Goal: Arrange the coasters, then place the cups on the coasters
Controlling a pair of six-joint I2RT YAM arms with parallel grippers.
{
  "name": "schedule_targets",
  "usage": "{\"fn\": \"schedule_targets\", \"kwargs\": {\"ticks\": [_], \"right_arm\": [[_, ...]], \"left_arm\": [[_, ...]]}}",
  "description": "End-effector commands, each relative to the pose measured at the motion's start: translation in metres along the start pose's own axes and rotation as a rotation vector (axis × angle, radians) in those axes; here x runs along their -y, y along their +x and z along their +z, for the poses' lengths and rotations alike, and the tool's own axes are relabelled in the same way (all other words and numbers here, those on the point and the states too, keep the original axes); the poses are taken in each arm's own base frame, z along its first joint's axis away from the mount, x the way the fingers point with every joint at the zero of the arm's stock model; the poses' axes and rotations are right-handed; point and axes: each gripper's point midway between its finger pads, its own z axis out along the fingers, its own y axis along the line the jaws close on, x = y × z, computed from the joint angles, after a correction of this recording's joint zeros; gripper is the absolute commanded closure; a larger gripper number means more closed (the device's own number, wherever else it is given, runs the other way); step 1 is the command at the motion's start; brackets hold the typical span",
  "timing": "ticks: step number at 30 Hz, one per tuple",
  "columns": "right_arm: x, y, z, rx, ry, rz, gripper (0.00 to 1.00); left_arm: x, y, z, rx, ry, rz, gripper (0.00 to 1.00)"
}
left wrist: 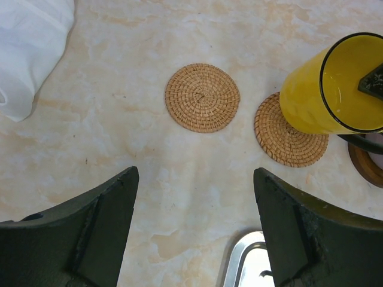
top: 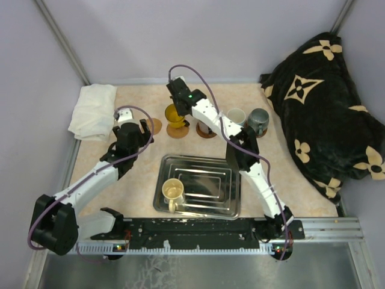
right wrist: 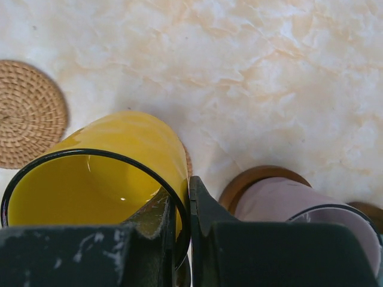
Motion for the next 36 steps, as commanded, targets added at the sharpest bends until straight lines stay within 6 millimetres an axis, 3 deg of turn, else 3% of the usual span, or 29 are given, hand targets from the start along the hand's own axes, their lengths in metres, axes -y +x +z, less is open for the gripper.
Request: {"fn": "schedule_targets", "kwargs": {"ticks": [1,14,36], "right_arm": [[0.005,-0.042,-0.032,0.104,-0.039,0.03,1.0],[-0.002,-0.017,-0.027,0.027,-0.077,0.008,1.0],[-0.006,-0.009,-0.006,0.025,-0.077,0.009,0.98]], "left_arm": [[0.013,-0.011,0.003,0.012,0.037,-0.001,0.16],[0.019,-0.007,0.009,-0.01,0.049,-0.006,0.16],[0.017,-0.005,0.012,-0.011,0.035,0.016,0.16]]}}
